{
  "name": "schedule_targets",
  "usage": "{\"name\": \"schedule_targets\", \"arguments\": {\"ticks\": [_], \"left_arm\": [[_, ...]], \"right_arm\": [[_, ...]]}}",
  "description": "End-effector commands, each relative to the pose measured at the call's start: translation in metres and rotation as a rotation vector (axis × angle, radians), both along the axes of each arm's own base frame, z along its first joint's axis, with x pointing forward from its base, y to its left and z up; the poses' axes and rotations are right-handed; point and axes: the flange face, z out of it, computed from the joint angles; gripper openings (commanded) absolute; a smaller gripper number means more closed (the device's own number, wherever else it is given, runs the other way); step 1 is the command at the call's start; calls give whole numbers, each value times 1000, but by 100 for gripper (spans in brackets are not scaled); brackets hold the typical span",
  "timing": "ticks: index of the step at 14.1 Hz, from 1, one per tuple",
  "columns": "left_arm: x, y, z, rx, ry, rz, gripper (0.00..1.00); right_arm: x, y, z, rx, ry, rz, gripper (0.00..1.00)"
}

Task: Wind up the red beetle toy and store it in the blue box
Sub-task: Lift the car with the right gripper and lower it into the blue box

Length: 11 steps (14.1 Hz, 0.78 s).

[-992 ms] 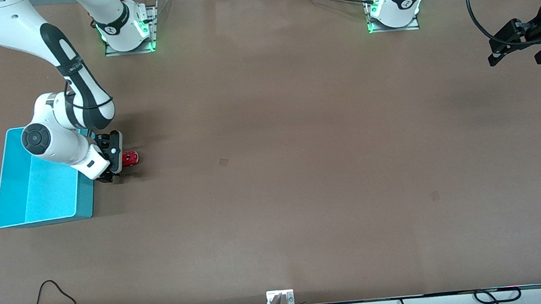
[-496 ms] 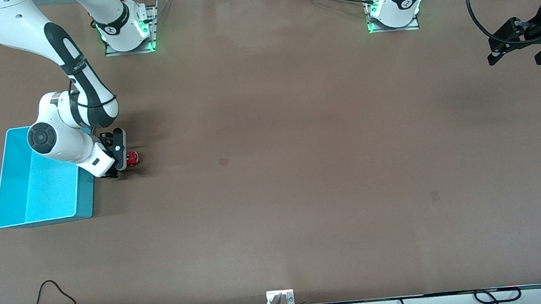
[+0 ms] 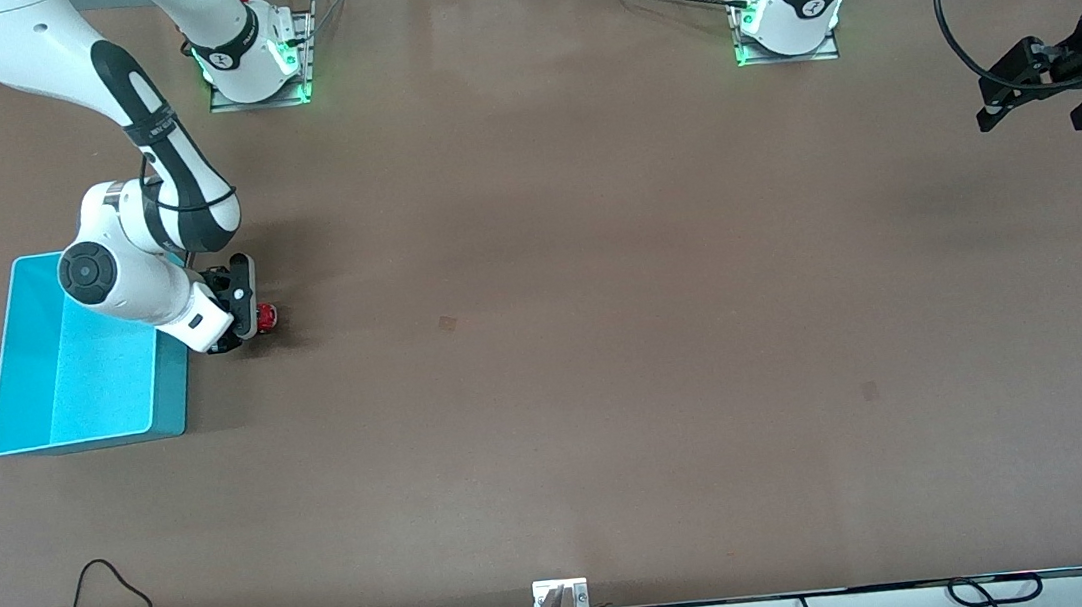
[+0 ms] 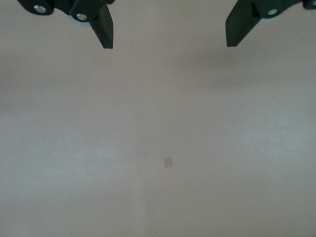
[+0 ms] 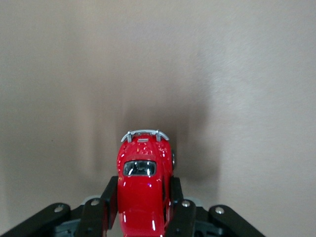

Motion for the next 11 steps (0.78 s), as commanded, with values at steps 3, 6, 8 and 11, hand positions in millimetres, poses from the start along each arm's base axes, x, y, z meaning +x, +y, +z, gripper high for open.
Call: {"name": "schedule_targets", "arguments": {"ticks": [3,6,8,11], "left_arm": [[4,1,5,5,5,-17,100],[9,3,7,3,5,-14,100],[15,2,10,4,12,-15,100],[14,2,8,3,24,-17,100]], "right_arm": [[18,18,95,27,-155,-133,26],[25,15,138,43,-214,-316,26],[31,-3,156,47,-239,-477,26],[37,-34,163,51,-250,-723,26]]}}
